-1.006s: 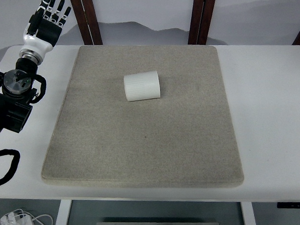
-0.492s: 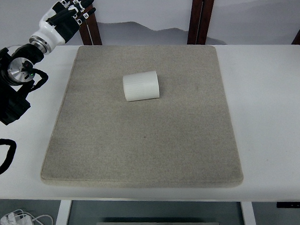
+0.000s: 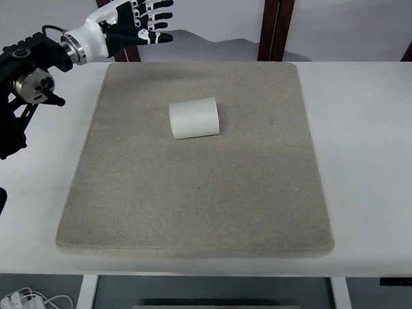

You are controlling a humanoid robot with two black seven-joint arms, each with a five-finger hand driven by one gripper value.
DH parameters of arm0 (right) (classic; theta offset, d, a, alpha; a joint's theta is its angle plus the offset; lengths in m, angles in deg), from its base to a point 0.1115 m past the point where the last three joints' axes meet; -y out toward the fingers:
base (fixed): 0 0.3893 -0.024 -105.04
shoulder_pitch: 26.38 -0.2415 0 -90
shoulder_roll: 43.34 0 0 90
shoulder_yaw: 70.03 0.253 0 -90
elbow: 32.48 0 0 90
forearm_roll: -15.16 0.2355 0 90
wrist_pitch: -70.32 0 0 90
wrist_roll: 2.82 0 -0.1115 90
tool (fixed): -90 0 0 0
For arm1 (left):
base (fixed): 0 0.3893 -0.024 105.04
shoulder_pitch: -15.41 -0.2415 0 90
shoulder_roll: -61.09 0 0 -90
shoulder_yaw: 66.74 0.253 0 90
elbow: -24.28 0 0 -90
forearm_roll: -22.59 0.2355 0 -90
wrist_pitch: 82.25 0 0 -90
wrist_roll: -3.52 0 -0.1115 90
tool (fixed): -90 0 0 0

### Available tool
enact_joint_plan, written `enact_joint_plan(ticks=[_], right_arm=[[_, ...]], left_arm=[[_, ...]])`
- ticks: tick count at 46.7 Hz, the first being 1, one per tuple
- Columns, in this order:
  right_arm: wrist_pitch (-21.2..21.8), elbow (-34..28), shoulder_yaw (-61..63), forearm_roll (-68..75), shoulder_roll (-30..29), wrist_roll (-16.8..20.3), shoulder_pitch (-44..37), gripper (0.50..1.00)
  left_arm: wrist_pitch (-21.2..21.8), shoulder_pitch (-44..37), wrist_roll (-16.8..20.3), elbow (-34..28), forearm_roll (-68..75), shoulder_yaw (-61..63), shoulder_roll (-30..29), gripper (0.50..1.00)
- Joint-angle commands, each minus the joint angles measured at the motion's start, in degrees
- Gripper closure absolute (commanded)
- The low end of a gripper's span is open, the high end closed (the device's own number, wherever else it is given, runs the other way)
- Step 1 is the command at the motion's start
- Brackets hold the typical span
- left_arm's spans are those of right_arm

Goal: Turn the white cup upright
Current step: 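Swing the left hand over the mat toward the white cup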

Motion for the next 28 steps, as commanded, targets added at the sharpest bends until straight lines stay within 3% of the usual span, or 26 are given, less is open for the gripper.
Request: enact_joint_plan(ticks=[1, 15, 28], right_arm=[[-0.1, 0.0, 0.0, 0.0, 0.0, 0.0, 0.0, 0.548], [-0.1, 0.0, 0.0, 0.0, 0.0, 0.0, 0.0, 0.548], [0.0, 0.0, 0.0, 0.0, 0.0, 0.0, 0.0, 0.548]], left_arm=[[0.5, -0.1, -0.2, 4.2, 4.5, 1.1, -1.1, 0.504], [1.6, 0.0, -1.9, 12.6, 20.7, 4.8, -4.4, 0.504], [1.6, 0.3, -8.0, 19.3, 22.4, 9.8, -6.8, 0.519]])
